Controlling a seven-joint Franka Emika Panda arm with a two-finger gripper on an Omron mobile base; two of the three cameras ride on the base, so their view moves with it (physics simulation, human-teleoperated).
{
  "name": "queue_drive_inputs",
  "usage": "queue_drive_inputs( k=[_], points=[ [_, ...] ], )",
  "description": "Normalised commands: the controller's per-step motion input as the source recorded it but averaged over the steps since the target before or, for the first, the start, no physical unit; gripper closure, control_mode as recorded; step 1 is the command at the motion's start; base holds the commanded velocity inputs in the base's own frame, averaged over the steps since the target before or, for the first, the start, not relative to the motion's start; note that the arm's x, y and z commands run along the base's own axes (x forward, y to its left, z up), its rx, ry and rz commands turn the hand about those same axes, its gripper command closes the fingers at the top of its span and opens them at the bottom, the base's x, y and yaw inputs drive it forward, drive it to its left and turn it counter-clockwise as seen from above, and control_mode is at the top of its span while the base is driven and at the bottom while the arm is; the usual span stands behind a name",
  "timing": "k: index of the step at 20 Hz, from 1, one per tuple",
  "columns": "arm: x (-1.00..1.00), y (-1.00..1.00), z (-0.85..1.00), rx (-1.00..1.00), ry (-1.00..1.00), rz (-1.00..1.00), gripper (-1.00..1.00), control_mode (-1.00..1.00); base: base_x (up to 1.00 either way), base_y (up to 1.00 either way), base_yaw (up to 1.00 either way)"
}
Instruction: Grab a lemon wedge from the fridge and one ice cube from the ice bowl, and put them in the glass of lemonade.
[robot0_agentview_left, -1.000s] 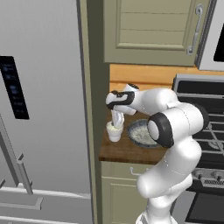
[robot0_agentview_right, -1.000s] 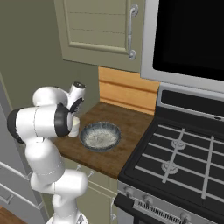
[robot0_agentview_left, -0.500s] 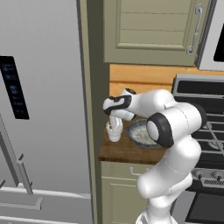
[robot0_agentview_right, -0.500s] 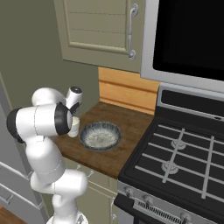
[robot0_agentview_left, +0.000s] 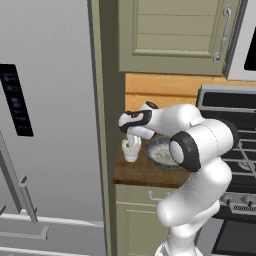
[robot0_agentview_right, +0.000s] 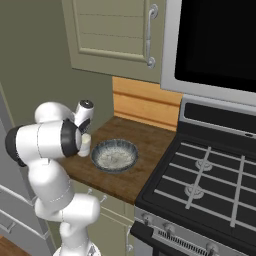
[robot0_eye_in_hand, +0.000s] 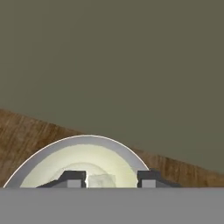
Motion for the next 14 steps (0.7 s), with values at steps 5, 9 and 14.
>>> queue_drive_inputs(
  k=[5, 9, 14],
  points=[
    [-0.03, -0.19, 0.70, 0.00, -0.13, 0.00, -1.00, -1.00, 0.00, 0.00, 0.00],
    [-0.11, -0.04, 0.34, 0.00, -0.10, 0.00, -1.00, -1.00, 0.00, 0.00, 0.00],
    [-0.74, -0.18, 0.24, 0.00, -0.02, -0.02, -1.00, -1.00, 0.00, 0.00, 0.00]
  ],
)
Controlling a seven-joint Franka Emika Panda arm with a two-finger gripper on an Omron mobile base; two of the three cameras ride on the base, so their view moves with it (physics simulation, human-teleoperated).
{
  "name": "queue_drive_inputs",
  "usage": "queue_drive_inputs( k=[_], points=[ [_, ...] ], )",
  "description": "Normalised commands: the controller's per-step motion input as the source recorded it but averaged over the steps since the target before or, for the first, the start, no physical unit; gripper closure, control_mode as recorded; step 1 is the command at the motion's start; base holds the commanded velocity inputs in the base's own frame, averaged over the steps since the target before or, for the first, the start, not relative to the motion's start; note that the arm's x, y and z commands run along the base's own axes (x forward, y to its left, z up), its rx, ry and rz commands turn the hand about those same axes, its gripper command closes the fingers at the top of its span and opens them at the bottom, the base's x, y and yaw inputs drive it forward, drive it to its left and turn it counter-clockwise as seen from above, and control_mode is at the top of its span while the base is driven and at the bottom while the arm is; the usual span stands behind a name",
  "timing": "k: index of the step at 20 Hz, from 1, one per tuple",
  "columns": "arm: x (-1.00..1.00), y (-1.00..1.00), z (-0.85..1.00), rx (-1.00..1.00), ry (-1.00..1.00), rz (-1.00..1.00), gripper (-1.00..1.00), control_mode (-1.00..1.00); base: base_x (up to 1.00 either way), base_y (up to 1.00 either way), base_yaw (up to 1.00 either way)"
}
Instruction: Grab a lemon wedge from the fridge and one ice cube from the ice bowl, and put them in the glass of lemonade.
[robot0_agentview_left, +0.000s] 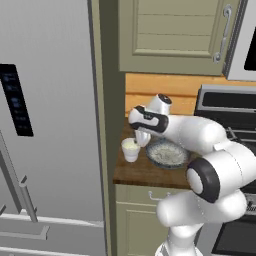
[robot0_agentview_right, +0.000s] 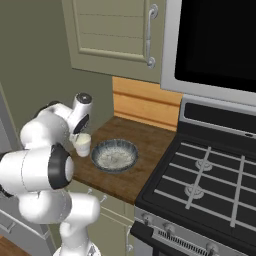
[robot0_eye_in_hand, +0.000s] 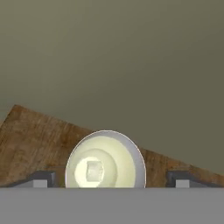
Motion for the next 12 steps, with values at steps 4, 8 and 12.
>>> queue_drive_inputs(
  k=[4, 8, 12],
  points=[
    [-0.89, -0.70, 0.07, 0.00, 0.00, -0.13, -1.00, -1.00, 0.00, 0.00, 0.00],
    [-0.98, -0.61, 0.09, 0.00, 0.00, -0.32, -1.00, -1.00, 0.00, 0.00, 0.00],
    [-0.84, -0.44, 0.09, 0.00, 0.00, -0.49, -1.00, -1.00, 0.00, 0.00, 0.00]
  ],
)
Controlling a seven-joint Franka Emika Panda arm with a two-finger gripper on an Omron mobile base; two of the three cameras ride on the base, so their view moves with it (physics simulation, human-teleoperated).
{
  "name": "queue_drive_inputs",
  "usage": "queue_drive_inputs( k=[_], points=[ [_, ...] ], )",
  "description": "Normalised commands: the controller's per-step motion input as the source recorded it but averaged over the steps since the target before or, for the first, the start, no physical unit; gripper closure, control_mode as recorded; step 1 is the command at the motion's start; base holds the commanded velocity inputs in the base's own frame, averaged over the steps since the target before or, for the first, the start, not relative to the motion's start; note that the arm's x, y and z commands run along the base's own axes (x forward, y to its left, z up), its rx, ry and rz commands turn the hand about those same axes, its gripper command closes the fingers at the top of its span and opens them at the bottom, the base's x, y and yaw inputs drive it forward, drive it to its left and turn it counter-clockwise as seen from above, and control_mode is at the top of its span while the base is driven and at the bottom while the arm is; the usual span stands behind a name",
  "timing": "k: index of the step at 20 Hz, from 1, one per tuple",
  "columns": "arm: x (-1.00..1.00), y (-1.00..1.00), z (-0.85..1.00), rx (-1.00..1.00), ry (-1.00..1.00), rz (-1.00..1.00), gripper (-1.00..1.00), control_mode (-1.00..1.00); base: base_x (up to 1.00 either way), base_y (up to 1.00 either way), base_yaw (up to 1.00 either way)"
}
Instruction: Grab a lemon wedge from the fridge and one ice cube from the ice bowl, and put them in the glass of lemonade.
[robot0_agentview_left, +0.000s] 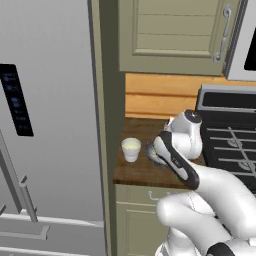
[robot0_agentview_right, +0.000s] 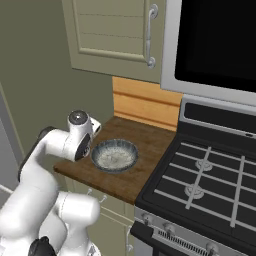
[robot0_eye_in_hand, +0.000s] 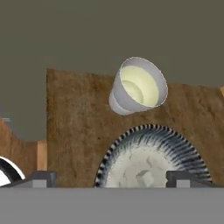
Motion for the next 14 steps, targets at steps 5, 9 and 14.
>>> queue_drive_inputs(
  k=[5, 9, 14],
  points=[
    [-0.51, -0.35, 0.28, 0.00, 0.00, -0.59, -1.00, -1.00, 0.00, 0.00, 0.00],
    [-0.23, -0.37, 0.62, 0.00, 0.00, -0.51, -1.00, -1.00, 0.00, 0.00, 0.00],
    [-0.41, -0.32, 0.76, 0.03, -0.03, -0.28, -1.00, -1.00, 0.00, 0.00, 0.00]
  ],
)
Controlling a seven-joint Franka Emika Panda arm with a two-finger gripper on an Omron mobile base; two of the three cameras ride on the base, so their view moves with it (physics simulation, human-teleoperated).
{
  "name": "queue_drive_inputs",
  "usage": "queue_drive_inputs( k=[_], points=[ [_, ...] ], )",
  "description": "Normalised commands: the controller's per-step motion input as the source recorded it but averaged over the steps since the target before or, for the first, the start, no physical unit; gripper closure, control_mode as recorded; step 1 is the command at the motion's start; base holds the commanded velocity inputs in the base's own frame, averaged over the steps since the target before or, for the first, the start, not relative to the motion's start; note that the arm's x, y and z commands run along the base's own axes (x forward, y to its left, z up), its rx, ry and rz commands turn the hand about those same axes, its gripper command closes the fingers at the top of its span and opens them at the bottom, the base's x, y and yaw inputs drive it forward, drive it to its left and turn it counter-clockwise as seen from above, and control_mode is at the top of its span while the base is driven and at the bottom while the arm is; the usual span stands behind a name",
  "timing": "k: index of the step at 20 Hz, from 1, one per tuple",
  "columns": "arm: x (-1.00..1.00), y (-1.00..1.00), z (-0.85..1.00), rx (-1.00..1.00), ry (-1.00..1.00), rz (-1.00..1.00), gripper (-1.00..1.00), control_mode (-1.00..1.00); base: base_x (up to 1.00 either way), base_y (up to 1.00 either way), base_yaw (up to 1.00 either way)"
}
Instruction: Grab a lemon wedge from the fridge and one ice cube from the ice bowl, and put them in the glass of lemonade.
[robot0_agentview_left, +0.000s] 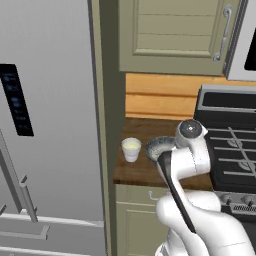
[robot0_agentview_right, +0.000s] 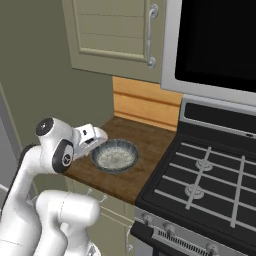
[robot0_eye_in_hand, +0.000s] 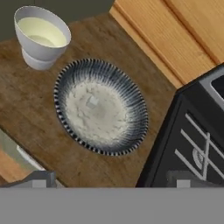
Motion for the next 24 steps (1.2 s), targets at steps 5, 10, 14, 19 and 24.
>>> queue_drive_inputs(
  k=[5, 10, 14, 19, 24],
  points=[
    [-0.52, -0.28, 0.59, 0.19, 0.00, -0.10, -1.00, -1.00, 0.00, 0.00, 0.00],
    [-0.75, -0.02, 0.15, 0.42, 0.00, -0.06, -1.00, -1.00, 0.00, 0.00, 0.00],
    [-0.89, 0.14, 0.04, 0.43, 0.00, -0.17, -1.00, -1.00, 0.00, 0.00, 0.00],
    [-0.99, 0.09, 0.00, 0.33, 0.00, -0.25, -1.00, -1.00, 0.00, 0.00, 0.00],
    [-0.47, 0.29, -0.05, 0.02, 0.01, -0.18, -1.00, -1.00, 0.00, 0.00, 0.00]
  ],
)
